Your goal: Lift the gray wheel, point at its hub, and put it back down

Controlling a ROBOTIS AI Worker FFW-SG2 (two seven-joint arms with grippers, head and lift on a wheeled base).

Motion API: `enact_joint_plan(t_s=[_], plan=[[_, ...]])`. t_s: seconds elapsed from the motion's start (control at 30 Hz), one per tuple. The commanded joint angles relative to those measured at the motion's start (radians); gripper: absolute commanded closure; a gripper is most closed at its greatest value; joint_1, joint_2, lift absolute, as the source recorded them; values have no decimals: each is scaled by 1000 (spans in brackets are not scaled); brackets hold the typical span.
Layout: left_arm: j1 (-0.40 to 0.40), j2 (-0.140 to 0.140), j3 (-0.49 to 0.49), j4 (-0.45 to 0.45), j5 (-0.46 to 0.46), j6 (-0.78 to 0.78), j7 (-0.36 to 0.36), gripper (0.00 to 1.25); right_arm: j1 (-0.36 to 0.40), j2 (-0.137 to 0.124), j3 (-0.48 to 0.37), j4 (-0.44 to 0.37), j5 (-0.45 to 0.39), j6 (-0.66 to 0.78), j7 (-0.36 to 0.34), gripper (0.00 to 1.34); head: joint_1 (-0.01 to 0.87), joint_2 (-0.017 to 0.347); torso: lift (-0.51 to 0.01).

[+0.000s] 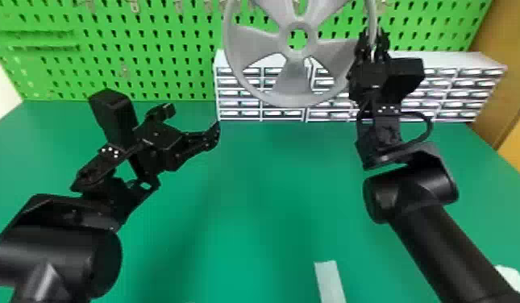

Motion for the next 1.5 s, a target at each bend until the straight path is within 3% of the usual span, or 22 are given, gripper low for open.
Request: enact_joint_plan(t_s=[0.0, 0.23, 0.33, 0.4, 0.5, 0.7, 1.03, 1.47], plan=[[-5, 4, -1, -18, 9, 26, -31, 110, -3, -11, 14, 5, -21, -11, 1, 1240, 692, 48, -88], [-9, 13, 3, -46, 6, 68, -100, 116, -5, -17, 28, 5, -21, -11, 1, 1240, 692, 48, -88], [-5, 12, 6, -61, -6, 68, -100, 220, -5, -17, 28, 5, -21, -11, 1, 1240, 692, 48, -88], [-5, 12, 10, -63, -2, 68, -100, 341, -3, -19, 28, 5, -21, -11, 1, 1240, 692, 48, -88], [-1, 12, 11, -67, 3, 48, -99, 641, -3, -20, 31, 5, -21, -11, 1, 1240, 692, 48, -88], [17, 10, 16, -66, 41, 48, -54, 1121, -5, -19, 38, 5, -21, -10, 1, 1240, 692, 48, -88], [32, 6, -9, -74, 58, 46, -19, 1220, 0, -22, 37, 6, -21, -4, 1, 1240, 692, 48, -88], [20, 10, -32, -74, 67, 48, -10, 1222, -3, -20, 35, 6, 4, 1, 1, 1240, 692, 48, -88]])
